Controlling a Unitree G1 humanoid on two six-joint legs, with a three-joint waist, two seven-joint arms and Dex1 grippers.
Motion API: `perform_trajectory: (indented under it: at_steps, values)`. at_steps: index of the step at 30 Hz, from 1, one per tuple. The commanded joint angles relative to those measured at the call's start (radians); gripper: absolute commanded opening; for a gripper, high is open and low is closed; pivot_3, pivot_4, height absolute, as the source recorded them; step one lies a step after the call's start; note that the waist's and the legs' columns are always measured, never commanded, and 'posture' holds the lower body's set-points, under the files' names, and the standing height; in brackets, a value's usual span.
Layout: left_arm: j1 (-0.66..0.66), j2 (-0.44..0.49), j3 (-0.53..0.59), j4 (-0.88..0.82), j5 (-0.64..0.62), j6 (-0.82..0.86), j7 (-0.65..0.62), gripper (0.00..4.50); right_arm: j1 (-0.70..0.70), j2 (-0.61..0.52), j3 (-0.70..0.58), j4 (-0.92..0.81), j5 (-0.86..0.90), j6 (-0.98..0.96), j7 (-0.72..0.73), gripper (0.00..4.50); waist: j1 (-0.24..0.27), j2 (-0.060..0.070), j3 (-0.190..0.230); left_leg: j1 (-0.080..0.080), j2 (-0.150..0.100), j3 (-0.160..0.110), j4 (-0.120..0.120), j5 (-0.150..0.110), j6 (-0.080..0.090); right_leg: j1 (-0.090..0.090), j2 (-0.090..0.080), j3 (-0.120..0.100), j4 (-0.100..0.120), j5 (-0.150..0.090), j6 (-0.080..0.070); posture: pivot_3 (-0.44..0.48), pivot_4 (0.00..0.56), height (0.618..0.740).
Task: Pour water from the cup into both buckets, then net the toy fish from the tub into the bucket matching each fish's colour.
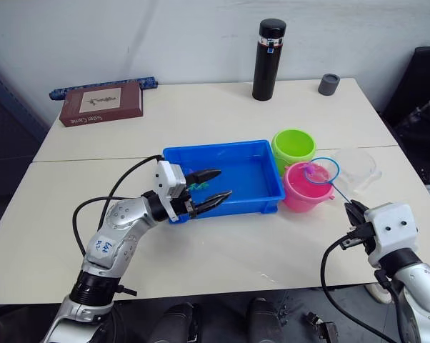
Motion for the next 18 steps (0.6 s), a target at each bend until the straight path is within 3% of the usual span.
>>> perform_trajectory:
  at_steps: [1, 18]
  values:
    - [0.005, 0.002, -0.005, -0.043, -0.004, -0.01, -0.002, 4.46, 0.006, -0.022, -0.014, -0.003, -0.034, -0.056, 0.002, 0.0, 0.0, 0.0, 0.0, 0.0, 0.0, 0.0, 0.0, 0.0, 0.0, 0.0, 0.0, 0.0, 0.0, 0.0, 0.0, 0.0, 0.15, 0.74]
    - [-0.002, 0.001, -0.012, -0.031, -0.004, -0.014, -0.005, 4.46, 0.11, -0.076, 0.044, 0.111, -0.41, -0.481, -0.06, 0.0, -0.001, 0.0, 0.0, 0.002, 0.0, -0.002, 0.0, 0.0, 0.0, 0.004, 0.001, -0.001, -0.002, 0.0, 0.0, 0.0, 0.15, 0.74]
